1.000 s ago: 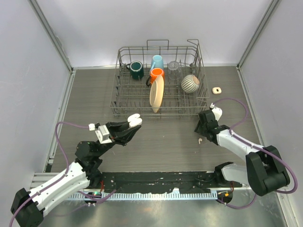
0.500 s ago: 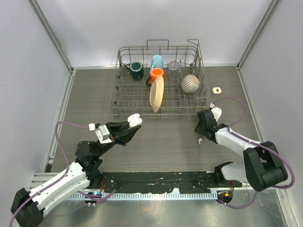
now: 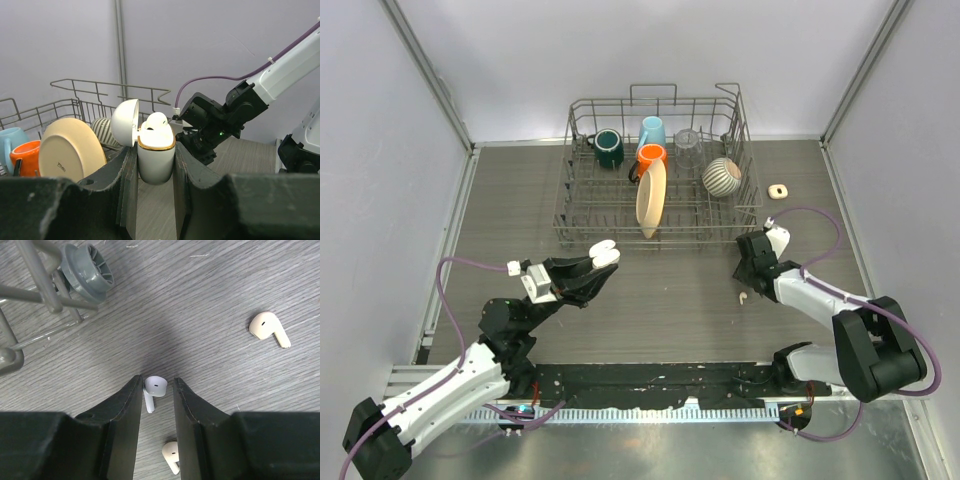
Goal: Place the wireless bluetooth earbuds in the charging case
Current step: Pick up the earbud from the center of the board.
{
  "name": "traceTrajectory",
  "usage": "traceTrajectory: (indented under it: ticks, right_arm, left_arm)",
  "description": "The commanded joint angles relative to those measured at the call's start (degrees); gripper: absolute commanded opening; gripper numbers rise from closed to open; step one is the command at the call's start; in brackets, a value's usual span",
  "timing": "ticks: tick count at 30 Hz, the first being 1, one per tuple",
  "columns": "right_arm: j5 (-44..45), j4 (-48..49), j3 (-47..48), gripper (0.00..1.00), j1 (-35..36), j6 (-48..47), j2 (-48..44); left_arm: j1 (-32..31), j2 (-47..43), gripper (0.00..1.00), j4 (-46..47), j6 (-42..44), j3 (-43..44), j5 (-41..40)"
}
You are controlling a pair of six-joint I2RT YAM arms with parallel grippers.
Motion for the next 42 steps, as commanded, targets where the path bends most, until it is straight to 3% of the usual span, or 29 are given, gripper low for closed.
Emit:
traceTrajectory:
  ticks: [1, 12, 24, 29, 42]
  right_arm:
    - [0.6, 1.6, 1.4, 0.36, -0.2, 1.8, 0.7]
    - [0.9, 1.1, 1.6, 0.31, -0.2, 2.1, 1.1]
    - [0.8, 1.0, 1.3, 0.16, -0.2, 1.7, -0.7]
    - [0.0, 1.5, 0.5, 0.08, -0.3, 1.3, -4.1]
    - [-0.6, 1.2, -1.0, 0.01, 4.3, -0.3, -19.8]
  left_arm:
    - [0.1, -0.2, 0.00, 2.3, 0.7, 1.9, -0.6]
    - [0.1, 0.0, 0.00, 2.4, 0.7, 1.9, -0.7]
    - [0.1, 0.1, 0.00, 2.5, 0.7, 1.9, -0.7]
    - [0.1, 0.3, 0.00, 2.7, 0.6, 1.9, -0.7]
    - [0.1, 1.2, 0.00, 3.5, 0.4, 1.9, -1.3]
